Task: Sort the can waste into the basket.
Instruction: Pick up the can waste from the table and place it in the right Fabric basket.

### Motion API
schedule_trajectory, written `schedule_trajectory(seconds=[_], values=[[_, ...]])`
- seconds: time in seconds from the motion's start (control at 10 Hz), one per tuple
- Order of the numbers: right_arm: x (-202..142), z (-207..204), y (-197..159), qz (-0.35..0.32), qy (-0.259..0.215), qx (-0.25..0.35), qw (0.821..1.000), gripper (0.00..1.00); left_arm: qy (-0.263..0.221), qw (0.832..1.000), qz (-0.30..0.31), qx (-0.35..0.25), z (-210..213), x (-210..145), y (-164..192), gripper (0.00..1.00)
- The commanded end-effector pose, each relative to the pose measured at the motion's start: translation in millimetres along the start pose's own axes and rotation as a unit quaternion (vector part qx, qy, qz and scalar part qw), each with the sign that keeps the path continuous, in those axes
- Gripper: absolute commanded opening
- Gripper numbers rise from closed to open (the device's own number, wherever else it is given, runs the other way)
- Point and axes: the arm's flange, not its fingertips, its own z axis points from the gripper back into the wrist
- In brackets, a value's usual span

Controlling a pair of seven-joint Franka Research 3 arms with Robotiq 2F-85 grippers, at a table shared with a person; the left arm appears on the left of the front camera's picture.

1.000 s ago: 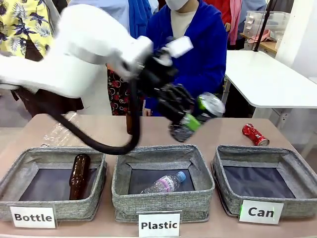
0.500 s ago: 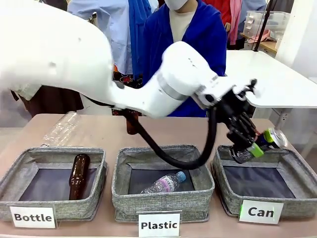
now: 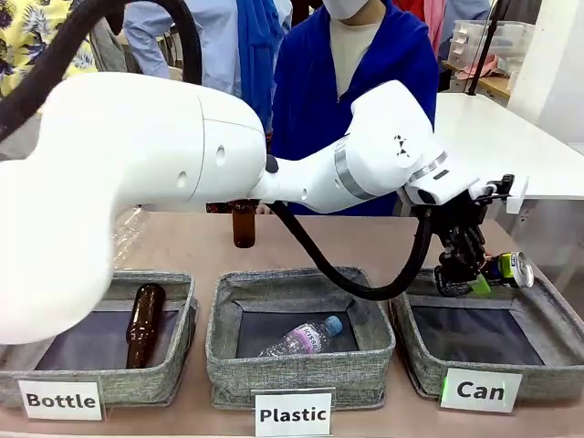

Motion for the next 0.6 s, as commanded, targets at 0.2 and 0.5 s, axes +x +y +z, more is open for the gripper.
schedule_trajectory(seconds=[0.2, 0.5], values=[[-4.5, 1.9, 3.5, -0.013, -0.008, 0.008, 1.0, 1.0, -0.009, 1.0, 0.008, -0.025, 1.3, 7.1, 17.3, 1.0], [-4.5, 1.9, 3.5, -0.013, -0.008, 0.008, 1.0, 1.0, -0.017, 1.0, 0.009, -0.023, 9.0, 8.4, 14.4, 1.0]])
